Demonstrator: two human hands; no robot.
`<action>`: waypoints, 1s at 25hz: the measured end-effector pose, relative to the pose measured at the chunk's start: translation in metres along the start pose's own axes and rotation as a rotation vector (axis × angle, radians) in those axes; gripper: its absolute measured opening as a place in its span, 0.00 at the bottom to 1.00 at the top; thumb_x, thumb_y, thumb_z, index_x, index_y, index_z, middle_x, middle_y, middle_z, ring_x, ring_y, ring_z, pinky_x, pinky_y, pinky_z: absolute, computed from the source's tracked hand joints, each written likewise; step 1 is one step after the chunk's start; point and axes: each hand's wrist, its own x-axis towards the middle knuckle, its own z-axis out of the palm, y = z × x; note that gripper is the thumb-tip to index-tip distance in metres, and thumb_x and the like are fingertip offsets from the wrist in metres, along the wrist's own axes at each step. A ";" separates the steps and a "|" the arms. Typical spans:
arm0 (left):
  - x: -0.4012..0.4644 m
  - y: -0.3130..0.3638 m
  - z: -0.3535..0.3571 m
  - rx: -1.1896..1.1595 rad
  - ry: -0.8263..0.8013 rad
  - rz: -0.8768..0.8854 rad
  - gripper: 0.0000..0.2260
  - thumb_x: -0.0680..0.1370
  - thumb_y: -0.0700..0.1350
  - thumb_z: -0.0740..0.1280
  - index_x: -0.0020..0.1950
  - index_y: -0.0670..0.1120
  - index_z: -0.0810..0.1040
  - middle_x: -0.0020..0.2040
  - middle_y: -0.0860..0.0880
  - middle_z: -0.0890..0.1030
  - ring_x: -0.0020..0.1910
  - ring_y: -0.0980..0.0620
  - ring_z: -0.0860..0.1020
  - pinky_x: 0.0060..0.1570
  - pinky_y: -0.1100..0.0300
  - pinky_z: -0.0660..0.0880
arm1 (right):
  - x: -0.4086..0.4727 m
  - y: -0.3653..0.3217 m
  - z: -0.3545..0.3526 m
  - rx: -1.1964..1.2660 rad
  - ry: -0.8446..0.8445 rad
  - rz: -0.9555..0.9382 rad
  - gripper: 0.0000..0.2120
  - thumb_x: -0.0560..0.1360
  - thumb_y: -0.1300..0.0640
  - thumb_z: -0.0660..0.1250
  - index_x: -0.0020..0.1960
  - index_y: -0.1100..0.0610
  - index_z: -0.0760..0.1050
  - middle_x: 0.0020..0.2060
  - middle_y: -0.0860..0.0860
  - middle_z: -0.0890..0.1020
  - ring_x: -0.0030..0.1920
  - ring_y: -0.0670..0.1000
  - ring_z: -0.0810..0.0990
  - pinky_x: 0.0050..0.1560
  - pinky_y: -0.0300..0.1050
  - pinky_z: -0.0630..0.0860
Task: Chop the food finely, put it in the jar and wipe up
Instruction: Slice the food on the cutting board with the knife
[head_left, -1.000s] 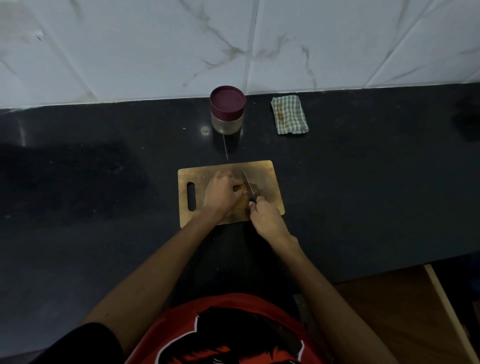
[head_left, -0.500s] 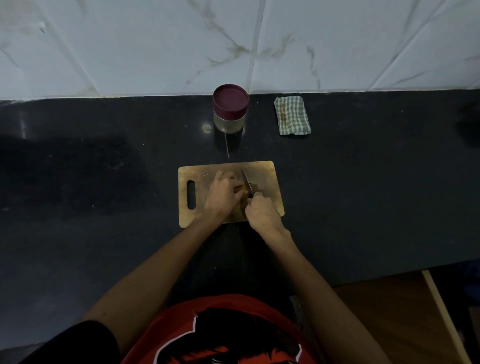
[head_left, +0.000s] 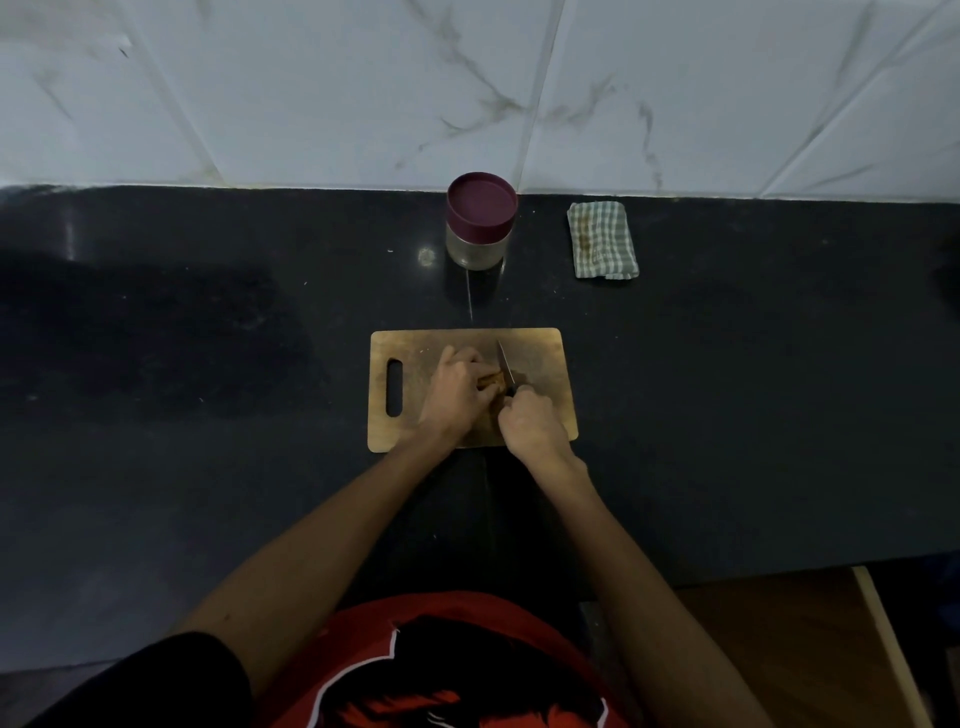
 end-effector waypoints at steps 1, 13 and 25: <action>-0.001 0.000 0.000 -0.002 0.011 0.000 0.12 0.76 0.42 0.68 0.59 0.45 0.80 0.55 0.48 0.77 0.55 0.51 0.69 0.55 0.58 0.70 | 0.001 0.000 0.001 0.009 0.000 0.002 0.11 0.83 0.56 0.55 0.59 0.59 0.72 0.49 0.55 0.79 0.48 0.53 0.80 0.47 0.49 0.78; -0.003 -0.002 -0.001 -0.084 0.053 -0.032 0.14 0.74 0.43 0.71 0.58 0.45 0.80 0.52 0.49 0.78 0.51 0.53 0.70 0.51 0.64 0.66 | -0.038 0.032 0.021 0.044 0.036 0.028 0.12 0.84 0.53 0.54 0.62 0.57 0.70 0.45 0.50 0.73 0.43 0.48 0.72 0.44 0.46 0.68; -0.003 -0.005 -0.003 -0.066 0.024 -0.038 0.13 0.74 0.44 0.70 0.59 0.47 0.80 0.55 0.49 0.78 0.55 0.52 0.71 0.54 0.63 0.67 | -0.026 0.036 0.010 0.214 0.054 0.057 0.13 0.84 0.51 0.55 0.63 0.57 0.71 0.51 0.52 0.77 0.52 0.52 0.79 0.56 0.54 0.77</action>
